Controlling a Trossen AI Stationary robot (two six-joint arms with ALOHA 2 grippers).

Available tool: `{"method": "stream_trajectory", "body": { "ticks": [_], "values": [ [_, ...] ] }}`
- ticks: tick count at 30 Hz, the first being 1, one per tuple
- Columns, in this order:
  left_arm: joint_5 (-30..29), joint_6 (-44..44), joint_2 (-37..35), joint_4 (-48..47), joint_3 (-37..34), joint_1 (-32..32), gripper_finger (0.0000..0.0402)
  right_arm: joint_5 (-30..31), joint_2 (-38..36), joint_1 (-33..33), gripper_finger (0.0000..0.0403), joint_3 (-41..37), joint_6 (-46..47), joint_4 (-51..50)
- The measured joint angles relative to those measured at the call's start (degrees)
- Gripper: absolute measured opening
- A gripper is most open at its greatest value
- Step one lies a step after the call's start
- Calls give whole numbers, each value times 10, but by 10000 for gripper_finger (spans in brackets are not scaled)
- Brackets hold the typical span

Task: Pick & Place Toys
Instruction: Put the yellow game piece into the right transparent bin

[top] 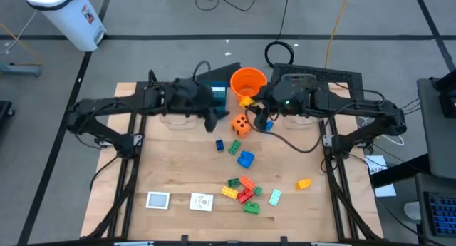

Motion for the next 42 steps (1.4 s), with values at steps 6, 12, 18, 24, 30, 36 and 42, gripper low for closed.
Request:
{"method": "stream_trajectory", "body": {
  "ticks": [6, 12, 18, 24, 30, 36, 42],
  "values": [
    [123, -101, 9, 30, 1, 61, 230, 12, 31, 25, 144, -1, -9, 27],
    [194, -170, 41, 25, 0, 77, 230, 14, 60, 27, 142, -2, -19, 54],
    [204, -206, 69, 29, 0, 78, 230, 14, 67, 27, 142, -2, -43, 69],
    [204, -216, 73, 61, 1, 78, 230, 14, 65, 26, 143, -2, -43, 75],
    [215, -232, 73, 69, 0, 78, 211, 14, 65, 26, 142, -2, -46, 77],
    [226, -231, 73, 69, 0, 80, 131, 13, 65, 26, 144, -2, -46, 78],
    [247, -229, 73, 67, 0, 89, 70, 14, 65, 27, 142, -2, -56, 79]
  ]
}}
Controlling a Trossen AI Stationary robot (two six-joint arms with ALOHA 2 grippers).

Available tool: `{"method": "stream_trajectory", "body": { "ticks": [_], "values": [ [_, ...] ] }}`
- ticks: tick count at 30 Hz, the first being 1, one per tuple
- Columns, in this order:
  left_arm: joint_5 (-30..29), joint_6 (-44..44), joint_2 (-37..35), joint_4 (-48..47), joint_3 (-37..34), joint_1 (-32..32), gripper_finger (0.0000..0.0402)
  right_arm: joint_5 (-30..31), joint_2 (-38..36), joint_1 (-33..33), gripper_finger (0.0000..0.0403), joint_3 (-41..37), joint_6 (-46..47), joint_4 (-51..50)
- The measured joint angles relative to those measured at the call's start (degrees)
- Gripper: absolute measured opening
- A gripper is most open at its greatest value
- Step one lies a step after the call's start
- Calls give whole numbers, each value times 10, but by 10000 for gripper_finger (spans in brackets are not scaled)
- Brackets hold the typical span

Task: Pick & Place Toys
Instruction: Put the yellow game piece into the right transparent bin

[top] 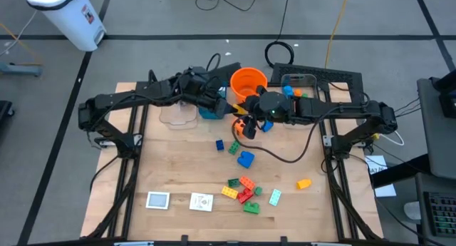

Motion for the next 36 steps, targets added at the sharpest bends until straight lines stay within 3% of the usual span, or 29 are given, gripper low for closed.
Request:
{"method": "stream_trajectory", "body": {
  "ticks": [6, 12, 20, 27, 36],
  "values": [
    [8, 4, 0, 3, 0, 4, 41, 1, 0, 0, 147, 0, -16, 0],
    [21, 15, 0, 9, -1, 9, 43, -2, 0, 0, 166, 0, -28, -1],
    [86, 7, 0, 55, -1, 30, 27, -2, -33, 0, 186, 0, -53, -2],
    [153, -56, 0, 147, 0, 51, 26, 11, -84, 0, 204, 0, -92, 1],
    [165, -146, -1, 266, 0, 54, 9, 17, -94, 0, 217, 0, -134, 65]
  ]
}}
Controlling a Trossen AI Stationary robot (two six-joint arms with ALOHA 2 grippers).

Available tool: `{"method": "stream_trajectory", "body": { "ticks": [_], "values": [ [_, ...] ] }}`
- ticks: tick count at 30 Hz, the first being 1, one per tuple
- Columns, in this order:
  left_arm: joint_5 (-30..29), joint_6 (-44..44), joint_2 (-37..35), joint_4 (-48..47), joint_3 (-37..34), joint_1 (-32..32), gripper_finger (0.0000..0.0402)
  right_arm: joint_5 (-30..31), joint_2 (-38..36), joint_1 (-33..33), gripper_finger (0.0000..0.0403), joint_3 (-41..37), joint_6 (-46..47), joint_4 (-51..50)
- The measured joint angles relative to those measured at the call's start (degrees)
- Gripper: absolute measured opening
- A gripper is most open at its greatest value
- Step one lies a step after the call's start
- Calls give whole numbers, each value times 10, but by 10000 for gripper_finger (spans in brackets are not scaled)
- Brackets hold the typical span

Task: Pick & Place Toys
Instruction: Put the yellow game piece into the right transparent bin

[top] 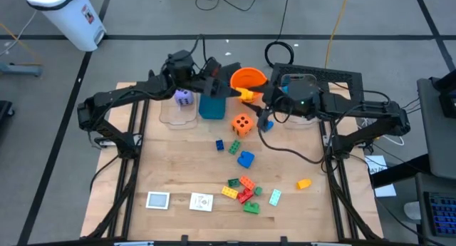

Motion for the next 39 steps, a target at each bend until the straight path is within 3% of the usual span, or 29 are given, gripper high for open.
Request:
{"method": "stream_trajectory", "body": {
  "ticks": [7, 16, 20, 25, 34, 39],
  "values": [
    [4, -20, 0, 7, 0, 0, 33, 14, 0, 0, 213, 0, -51, 49],
    [29, -50, 0, 53, 0, -1, 8, 12, 15, 0, 212, 0, -81, 68],
    [47, -53, 0, 54, 0, -1, 18, 10, 23, 0, 212, 0, -88, 87],
    [56, -53, 0, 50, 0, -3, 36, -22, 25, 0, 212, 0, -95, 111],
    [71, -51, 0, 48, 0, -3, 8, -52, 25, 0, 212, 0, -95, 133],
    [77, -51, 0, 48, 0, -3, 35, -52, 25, 0, 203, 0, -89, 128]
  ]
}}
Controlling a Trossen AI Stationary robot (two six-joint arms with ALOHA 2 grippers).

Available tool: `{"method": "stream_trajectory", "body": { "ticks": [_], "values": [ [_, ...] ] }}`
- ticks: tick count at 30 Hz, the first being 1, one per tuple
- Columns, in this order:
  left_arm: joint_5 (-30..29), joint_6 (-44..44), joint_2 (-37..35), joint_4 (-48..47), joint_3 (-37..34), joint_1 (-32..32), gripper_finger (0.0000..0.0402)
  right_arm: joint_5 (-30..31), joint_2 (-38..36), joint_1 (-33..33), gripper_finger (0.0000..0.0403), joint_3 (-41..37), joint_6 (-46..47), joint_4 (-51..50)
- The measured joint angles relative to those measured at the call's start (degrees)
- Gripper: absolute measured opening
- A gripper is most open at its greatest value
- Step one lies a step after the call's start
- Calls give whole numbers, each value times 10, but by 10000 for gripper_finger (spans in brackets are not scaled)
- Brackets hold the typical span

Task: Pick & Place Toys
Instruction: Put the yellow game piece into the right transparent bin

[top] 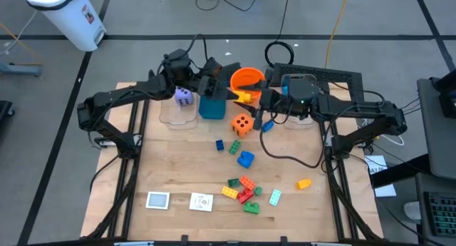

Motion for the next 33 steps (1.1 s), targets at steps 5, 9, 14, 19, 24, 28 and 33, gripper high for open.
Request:
{"method": "stream_trajectory", "body": {
  "ticks": [5, 9, 14, 19, 24, 28, 33],
  "values": [
    [0, 0, 0, 0, 0, 0, 40, -1, 0, 0, 174, 0, 0, -1],
    [0, 7, 0, 2, 0, 0, 35, -3, 0, 0, 147, 0, -1, -2],
    [1, 14, 0, 4, 0, -1, 50, -14, 0, 0, 134, 0, -1, -2],
    [1, 16, 0, 28, 0, -1, 92, -12, 0, 0, 135, 0, 0, 1],
    [4, 17, 1, 72, -1, 4, 149, -7, -1, 0, 135, 1, 0, 6],
    [8, 17, 2, 93, -1, 21, 186, 21, -11, -1, 135, 1, -4, 0],
    [27, 19, 1, 98, -1, 43, 207, 23, -34, -12, 135, 0, 2, -13]
  ]
}}
